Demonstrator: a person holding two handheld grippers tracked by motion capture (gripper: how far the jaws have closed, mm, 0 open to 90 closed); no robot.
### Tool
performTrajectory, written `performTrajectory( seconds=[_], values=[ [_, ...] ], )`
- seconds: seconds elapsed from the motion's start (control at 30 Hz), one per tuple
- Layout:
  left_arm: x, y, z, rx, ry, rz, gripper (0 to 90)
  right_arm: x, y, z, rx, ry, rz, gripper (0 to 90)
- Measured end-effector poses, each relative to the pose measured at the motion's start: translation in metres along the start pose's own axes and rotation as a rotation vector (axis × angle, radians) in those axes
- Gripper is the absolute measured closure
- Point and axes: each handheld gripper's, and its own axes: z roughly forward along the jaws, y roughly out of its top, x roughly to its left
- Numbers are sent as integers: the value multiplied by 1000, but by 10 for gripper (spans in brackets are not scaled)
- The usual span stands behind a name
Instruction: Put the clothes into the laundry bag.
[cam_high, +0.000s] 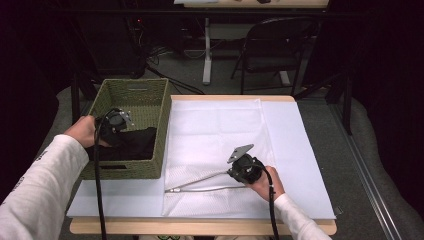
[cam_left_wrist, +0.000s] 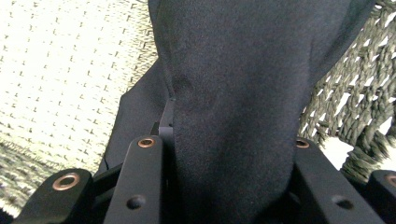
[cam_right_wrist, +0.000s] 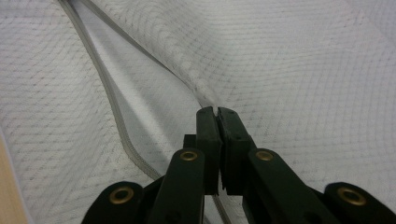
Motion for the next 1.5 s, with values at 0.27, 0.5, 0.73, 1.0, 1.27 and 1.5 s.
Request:
performTrajectory(
  seconds=[0.27,0.5,0.73,1.0,1.27,1.5],
  values=[
    [-1,-2,-15,-17,23,-22,661,-1,0,0,-3,2,-8,882],
    [-3,-1,-34,-18,45,-17,665,0,0,0,-3,0,-9,882],
    [-4,1,-51,-9,64,-14,666,0,0,0,-3,1,-10,882],
    [-5,8,-72,20,87,-4,667,-1,0,0,-6,1,-19,882],
    [-7,14,-91,48,103,20,667,1,1,0,0,-1,-5,881],
    [-10,20,-104,72,126,33,667,1,0,0,-5,-3,-15,881]
  ],
)
